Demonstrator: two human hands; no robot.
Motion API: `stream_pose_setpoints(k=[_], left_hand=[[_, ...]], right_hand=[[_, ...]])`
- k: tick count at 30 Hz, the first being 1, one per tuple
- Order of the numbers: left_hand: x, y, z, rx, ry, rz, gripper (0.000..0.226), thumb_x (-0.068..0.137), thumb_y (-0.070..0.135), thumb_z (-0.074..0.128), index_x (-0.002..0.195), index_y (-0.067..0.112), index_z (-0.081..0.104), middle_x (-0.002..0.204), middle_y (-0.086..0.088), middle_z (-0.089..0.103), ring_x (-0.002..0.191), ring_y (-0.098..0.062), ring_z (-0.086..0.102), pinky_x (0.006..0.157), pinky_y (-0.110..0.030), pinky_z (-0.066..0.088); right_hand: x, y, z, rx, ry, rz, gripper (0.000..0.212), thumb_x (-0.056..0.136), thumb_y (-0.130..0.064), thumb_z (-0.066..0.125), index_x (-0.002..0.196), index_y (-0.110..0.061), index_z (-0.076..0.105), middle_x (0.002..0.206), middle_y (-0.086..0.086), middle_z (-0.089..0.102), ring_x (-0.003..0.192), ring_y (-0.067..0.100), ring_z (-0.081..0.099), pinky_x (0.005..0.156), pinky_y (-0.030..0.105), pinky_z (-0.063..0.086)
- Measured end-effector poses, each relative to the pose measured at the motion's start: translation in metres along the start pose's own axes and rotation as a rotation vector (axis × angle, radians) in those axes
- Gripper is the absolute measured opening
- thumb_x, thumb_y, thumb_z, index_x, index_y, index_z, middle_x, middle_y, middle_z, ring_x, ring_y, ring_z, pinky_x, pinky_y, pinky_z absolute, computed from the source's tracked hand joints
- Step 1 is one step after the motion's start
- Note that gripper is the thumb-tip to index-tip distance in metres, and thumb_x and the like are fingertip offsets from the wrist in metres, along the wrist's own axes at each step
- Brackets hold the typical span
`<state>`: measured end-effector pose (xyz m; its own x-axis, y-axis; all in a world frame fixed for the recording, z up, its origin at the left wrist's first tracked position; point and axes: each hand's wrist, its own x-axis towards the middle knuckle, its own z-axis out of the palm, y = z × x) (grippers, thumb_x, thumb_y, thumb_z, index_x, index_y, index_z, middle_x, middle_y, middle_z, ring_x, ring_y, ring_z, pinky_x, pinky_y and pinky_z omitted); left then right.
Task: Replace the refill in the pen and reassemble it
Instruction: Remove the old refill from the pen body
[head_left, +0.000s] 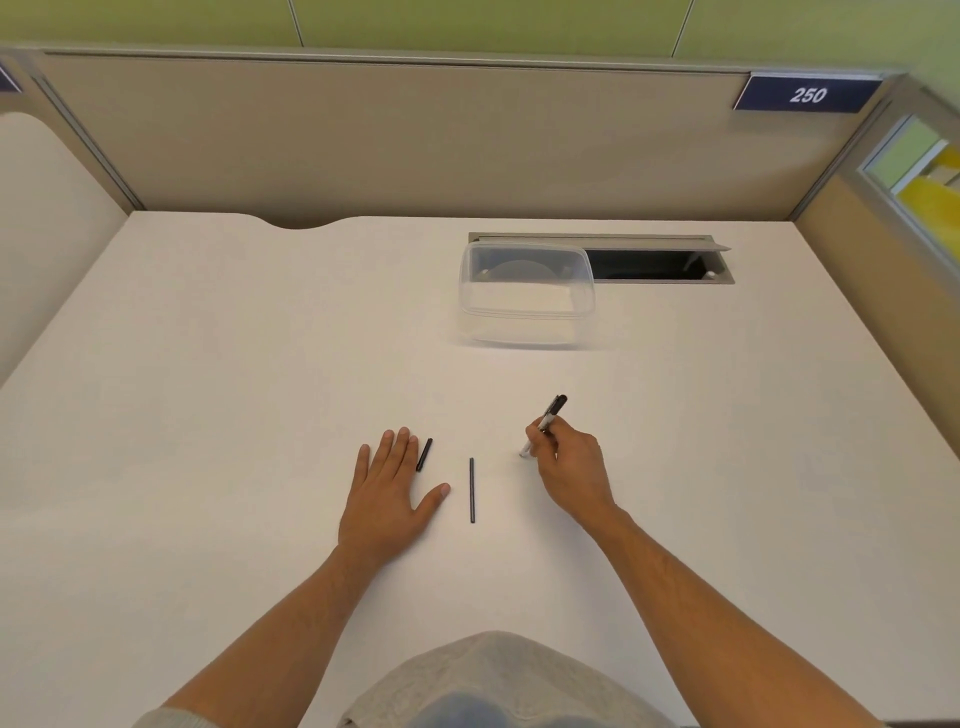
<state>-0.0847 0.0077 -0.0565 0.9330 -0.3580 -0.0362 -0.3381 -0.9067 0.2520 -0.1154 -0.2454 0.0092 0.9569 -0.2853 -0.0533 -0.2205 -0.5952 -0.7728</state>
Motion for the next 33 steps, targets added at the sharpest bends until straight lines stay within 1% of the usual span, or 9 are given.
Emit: stream_pose_setpoints(k=[6, 8, 10, 13, 18, 21, 23, 27, 33], left_hand=[[0.000, 0.000, -0.001, -0.027, -0.014, 0.004, 0.087, 0.089, 0.073, 0.019, 0.153, 0.014, 0.014, 0.163, 0.002, 0.010, 0.149, -0.010, -0.004, 0.122, -0.043, -0.002], [0.000, 0.000, -0.002, -0.070, -0.001, 0.016, 0.086, 0.089, 0.072, 0.022, 0.153, 0.013, 0.016, 0.163, 0.001, 0.012, 0.149, -0.010, -0.002, 0.121, -0.043, -0.002], [-0.001, 0.001, -0.004, -0.127, 0.056, 0.028, 0.081, 0.090, 0.069, 0.027, 0.150, 0.014, 0.025, 0.161, 0.000, 0.022, 0.149, -0.012, 0.007, 0.121, -0.042, 0.001], [-0.001, 0.005, -0.010, -0.160, 0.190, 0.034, 0.063, 0.091, 0.058, 0.037, 0.137, 0.016, 0.047, 0.149, -0.003, 0.044, 0.144, -0.020, 0.029, 0.118, -0.044, 0.016], [0.008, 0.031, -0.020, -0.120, 0.328, 0.145, 0.034, 0.090, 0.041, 0.049, 0.103, 0.018, 0.070, 0.114, -0.004, 0.067, 0.109, -0.029, 0.062, 0.089, -0.041, 0.038], [0.017, 0.052, -0.024, -0.150, 0.267, 0.185, 0.021, 0.089, 0.032, 0.063, 0.104, 0.019, 0.070, 0.105, -0.001, 0.068, 0.100, -0.026, 0.063, 0.081, -0.040, 0.042], [0.025, 0.066, -0.024, -0.147, 0.171, 0.211, 0.024, 0.088, 0.029, 0.066, 0.109, 0.019, 0.069, 0.106, 0.000, 0.067, 0.102, -0.026, 0.061, 0.082, -0.041, 0.041], [0.041, 0.093, -0.021, -0.112, -0.024, 0.257, 0.031, 0.092, 0.033, 0.056, 0.120, 0.022, 0.062, 0.117, 0.002, 0.062, 0.111, -0.024, 0.052, 0.087, -0.038, 0.034], [0.054, 0.117, -0.013, -0.086, -0.054, 0.281, 0.024, 0.095, 0.029, 0.050, 0.113, 0.023, 0.064, 0.109, 0.002, 0.063, 0.105, -0.023, 0.052, 0.078, -0.033, 0.030]], right_hand=[[0.002, 0.006, -0.008, 0.350, 0.135, 0.228, 0.022, 0.094, -0.035, 0.052, 0.081, -0.020, 0.063, 0.073, -0.004, 0.072, 0.060, 0.007, 0.066, 0.054, 0.013, 0.045], [0.001, 0.010, -0.010, 0.444, 0.158, 0.276, 0.020, 0.093, -0.034, 0.053, 0.082, -0.020, 0.064, 0.072, -0.002, 0.072, 0.060, 0.009, 0.067, 0.057, 0.019, 0.048], [0.002, 0.015, -0.011, 0.519, 0.171, 0.327, 0.020, 0.092, -0.033, 0.054, 0.083, -0.020, 0.066, 0.072, 0.000, 0.073, 0.060, 0.011, 0.067, 0.060, 0.028, 0.051], [0.003, 0.020, -0.011, 0.610, 0.179, 0.382, 0.019, 0.092, -0.030, 0.055, 0.084, -0.017, 0.067, 0.072, 0.004, 0.073, 0.059, 0.014, 0.066, 0.056, 0.030, 0.049], [0.001, 0.025, -0.008, 0.703, 0.189, 0.451, 0.020, 0.093, -0.026, 0.055, 0.089, -0.010, 0.066, 0.067, 0.002, 0.070, 0.057, 0.015, 0.064, 0.052, 0.027, 0.046], [0.000, 0.026, -0.008, 0.739, 0.191, 0.481, 0.019, 0.093, -0.024, 0.054, 0.087, -0.010, 0.066, 0.067, 0.003, 0.069, 0.056, 0.016, 0.063, 0.052, 0.027, 0.046], [-0.001, 0.027, -0.008, 0.764, 0.193, 0.499, 0.018, 0.093, -0.023, 0.055, 0.086, -0.010, 0.066, 0.067, 0.004, 0.069, 0.056, 0.016, 0.063, 0.050, 0.027, 0.046], [-0.003, 0.028, -0.011, 0.804, 0.188, 0.524, 0.017, 0.093, -0.022, 0.055, 0.087, -0.010, 0.066, 0.066, 0.005, 0.068, 0.055, 0.015, 0.063, 0.046, 0.023, 0.046], [-0.003, 0.027, -0.016, 0.845, 0.180, 0.538, 0.017, 0.093, -0.021, 0.056, 0.087, -0.008, 0.065, 0.067, 0.007, 0.068, 0.055, 0.016, 0.064, 0.047, 0.024, 0.047]])
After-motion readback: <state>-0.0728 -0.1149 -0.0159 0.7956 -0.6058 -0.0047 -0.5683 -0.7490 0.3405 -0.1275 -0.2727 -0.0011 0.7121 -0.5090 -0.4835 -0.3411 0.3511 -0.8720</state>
